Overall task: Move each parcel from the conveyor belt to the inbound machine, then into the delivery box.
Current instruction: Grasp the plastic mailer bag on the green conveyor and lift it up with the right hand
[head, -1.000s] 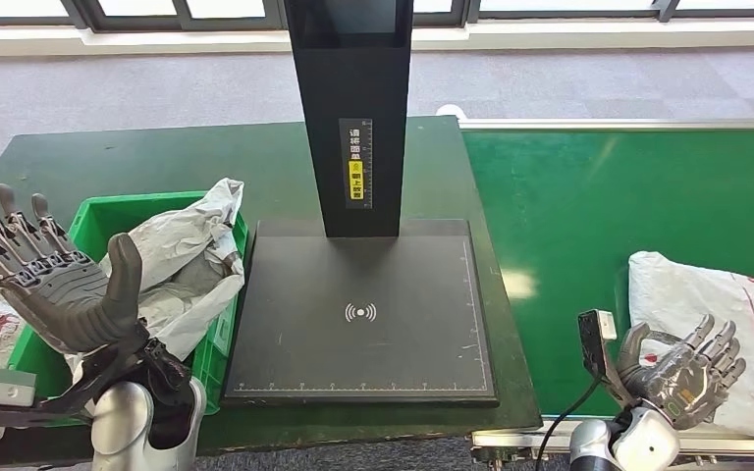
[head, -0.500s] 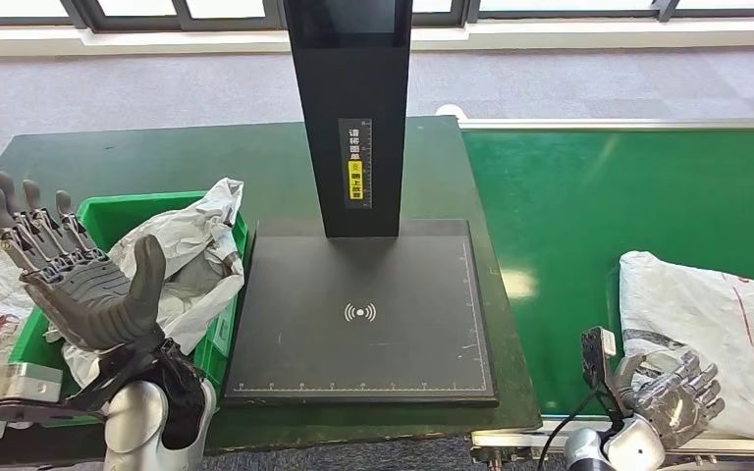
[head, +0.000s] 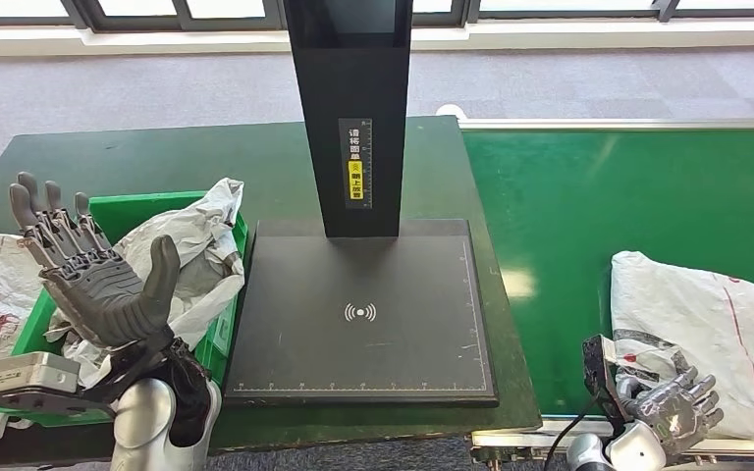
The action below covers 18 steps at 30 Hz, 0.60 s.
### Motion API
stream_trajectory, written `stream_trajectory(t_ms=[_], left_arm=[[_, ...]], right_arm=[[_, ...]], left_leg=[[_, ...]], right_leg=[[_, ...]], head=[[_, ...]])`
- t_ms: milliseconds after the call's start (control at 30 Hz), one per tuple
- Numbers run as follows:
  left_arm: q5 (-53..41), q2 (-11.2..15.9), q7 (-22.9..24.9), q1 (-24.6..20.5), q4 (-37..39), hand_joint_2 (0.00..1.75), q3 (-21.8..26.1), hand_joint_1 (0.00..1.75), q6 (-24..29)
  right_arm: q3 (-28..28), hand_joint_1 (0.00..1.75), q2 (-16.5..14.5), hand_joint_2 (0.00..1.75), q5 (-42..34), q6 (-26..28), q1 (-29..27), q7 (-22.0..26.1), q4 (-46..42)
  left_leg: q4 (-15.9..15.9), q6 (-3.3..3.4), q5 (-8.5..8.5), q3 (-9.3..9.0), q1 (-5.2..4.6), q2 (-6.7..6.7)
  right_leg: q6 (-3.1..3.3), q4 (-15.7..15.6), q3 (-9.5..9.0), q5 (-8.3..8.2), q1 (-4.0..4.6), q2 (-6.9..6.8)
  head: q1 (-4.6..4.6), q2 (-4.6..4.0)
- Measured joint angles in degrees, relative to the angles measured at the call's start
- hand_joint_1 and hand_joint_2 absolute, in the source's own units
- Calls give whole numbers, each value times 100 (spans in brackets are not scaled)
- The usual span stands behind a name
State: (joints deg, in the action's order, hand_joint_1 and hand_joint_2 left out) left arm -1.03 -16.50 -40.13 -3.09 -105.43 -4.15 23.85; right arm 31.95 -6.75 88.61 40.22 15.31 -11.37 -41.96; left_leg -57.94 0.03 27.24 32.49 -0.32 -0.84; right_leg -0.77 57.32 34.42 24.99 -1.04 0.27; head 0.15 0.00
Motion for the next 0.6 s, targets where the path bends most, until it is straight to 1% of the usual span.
stream_trajectory(t_ms=[433,600], left_arm=[[-15,-2,0,-3,120,175,0,0,0],[-27,-2,0,-6,155,175,-1,0,1]], right_arm=[[-50,0,72,175,2,-9,22,-149,180],[-63,0,84,175,2,-219,83,-101,360]], left_leg=[[0,0,0,0,0,0],[0,0,0,0,0,0]], right_leg=[[0,0,0,0,0,0],[0,0,0,0,0,0]], head=[[0,0],[0,0]])
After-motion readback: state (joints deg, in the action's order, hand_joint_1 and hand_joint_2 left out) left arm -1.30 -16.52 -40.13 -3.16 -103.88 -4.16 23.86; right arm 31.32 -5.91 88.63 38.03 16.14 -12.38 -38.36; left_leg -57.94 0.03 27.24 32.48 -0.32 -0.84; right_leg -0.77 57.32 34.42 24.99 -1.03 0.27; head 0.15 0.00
